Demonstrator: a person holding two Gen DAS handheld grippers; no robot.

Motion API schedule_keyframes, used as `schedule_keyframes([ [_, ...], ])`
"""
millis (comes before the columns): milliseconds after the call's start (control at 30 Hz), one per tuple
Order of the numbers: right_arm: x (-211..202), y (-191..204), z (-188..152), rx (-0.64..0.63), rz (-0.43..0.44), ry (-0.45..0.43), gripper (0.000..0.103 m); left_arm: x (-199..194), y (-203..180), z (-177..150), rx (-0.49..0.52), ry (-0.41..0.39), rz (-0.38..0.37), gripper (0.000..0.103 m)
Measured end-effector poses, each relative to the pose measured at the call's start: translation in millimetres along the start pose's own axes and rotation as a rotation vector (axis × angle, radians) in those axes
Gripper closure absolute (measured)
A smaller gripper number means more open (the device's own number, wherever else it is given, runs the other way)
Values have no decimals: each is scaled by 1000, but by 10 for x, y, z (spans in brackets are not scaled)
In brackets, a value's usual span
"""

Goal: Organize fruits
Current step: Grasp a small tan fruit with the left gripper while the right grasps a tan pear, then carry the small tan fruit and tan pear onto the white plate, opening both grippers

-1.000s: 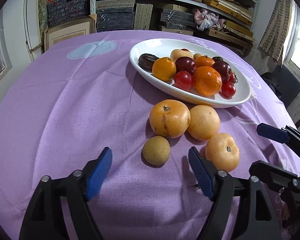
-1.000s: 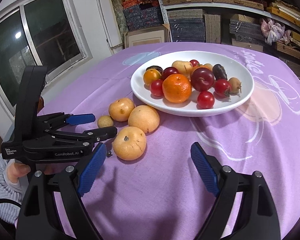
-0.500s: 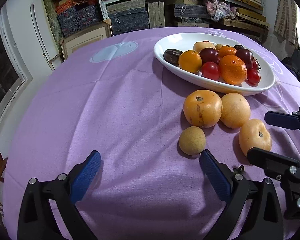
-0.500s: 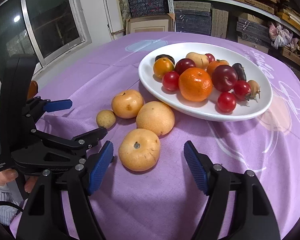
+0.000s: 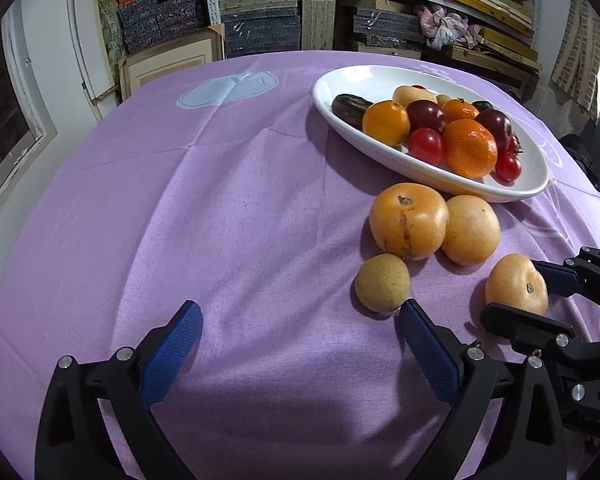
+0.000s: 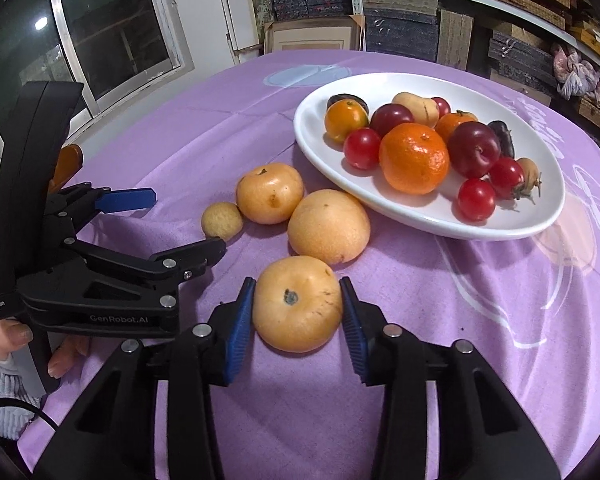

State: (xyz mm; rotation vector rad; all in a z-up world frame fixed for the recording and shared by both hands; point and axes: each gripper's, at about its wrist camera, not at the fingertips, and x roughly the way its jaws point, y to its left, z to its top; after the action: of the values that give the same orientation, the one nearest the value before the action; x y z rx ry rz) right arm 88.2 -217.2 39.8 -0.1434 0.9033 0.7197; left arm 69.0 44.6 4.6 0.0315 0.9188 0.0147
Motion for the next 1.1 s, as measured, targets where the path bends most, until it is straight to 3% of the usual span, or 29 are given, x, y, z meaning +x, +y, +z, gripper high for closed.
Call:
schedule_keyframes([
  [133, -232, -274, -22, 67, -3, -45, 62, -78, -185, 38, 52, -57, -57, 3],
  [267, -443, -459, -8, 120, 3, -96, 62, -17, -284, 64, 77, -35, -107, 4],
  [300, -467, -483, -5, 125, 6, -101, 62, -20, -278, 73, 71, -41, -118, 9],
  [333, -473, -498, 0, 128, 8, -102, 62, -22, -285, 72, 64, -49, -126, 26],
  [367, -472, -508, -1, 129, 10, -100, 62, -18, -271, 78, 56, -52, -135, 37],
  [400, -463, -514, -2, 129, 12, -97, 62, -1, -260, 77, 49, -45, -146, 58],
  [433, -460, -520, -2, 128, 15, -95, 62, 7, -254, 79, 42, -39, -155, 68],
  [800, -503, -503, -15, 138, 21, -113, 64, -27, -315, 36, 68, -38, -159, 68],
  [867, -507, -509, -21, 140, 20, -112, 69, -24, -310, 37, 66, -38, -159, 69],
  [1033, -351, -435, -75, 111, 51, -31, 67, -25, -257, 33, 42, -38, -170, 74],
  [1100, -298, -338, -112, 71, 26, -8, 67, -26, -254, 33, 44, -38, -168, 74],
])
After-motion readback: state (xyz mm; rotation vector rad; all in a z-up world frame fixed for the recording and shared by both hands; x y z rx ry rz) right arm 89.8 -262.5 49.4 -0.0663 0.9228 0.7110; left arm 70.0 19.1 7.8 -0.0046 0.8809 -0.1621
